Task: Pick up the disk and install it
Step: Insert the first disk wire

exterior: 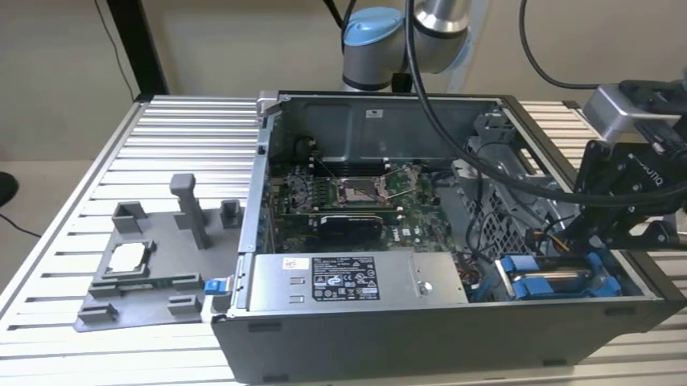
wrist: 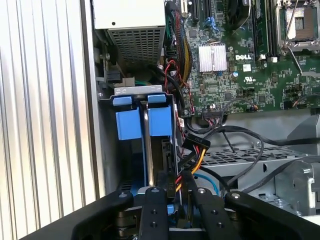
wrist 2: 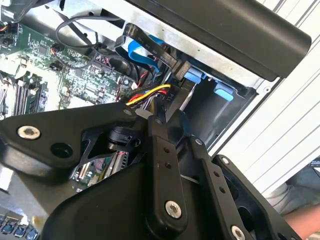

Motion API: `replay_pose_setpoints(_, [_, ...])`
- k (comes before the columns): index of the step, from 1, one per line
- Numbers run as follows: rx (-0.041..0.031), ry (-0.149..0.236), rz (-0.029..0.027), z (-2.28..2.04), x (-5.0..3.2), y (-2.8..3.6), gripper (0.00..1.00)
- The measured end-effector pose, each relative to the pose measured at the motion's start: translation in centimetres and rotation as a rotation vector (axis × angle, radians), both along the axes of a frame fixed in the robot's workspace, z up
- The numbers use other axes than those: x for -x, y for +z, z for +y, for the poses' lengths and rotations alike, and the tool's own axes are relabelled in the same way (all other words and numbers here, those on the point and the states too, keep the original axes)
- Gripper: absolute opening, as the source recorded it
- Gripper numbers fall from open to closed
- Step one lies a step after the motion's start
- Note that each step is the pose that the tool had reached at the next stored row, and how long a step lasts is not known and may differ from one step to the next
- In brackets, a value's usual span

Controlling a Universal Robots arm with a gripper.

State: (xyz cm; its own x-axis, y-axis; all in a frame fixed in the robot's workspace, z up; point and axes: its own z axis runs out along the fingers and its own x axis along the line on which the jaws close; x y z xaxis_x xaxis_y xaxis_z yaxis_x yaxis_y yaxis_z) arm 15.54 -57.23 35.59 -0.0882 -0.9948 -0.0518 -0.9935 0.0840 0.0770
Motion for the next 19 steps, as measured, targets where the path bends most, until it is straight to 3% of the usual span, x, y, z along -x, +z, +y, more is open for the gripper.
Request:
replay_pose_setpoints(3, [-0.0006, 0.000, 0.0000, 0.00, -0.06, 0.03, 1.00])
replay_pose_setpoints(9, [-0.0221, 0.000, 0.0004, 0.00, -1.11, 0.01, 1.00])
replay_pose_setpoints(12, [-0.0275, 0.000, 0.0016, 0.00, -1.82, 0.01, 1.00])
replay_pose_setpoints(16, [-0.0285, 0.000, 0.0070, 0.00, -2.67, 0.00, 1.00])
replay_pose_setpoints(19, [-0.0287, 0.000, 0.0180, 0.00, -2.90, -0.07, 1.00])
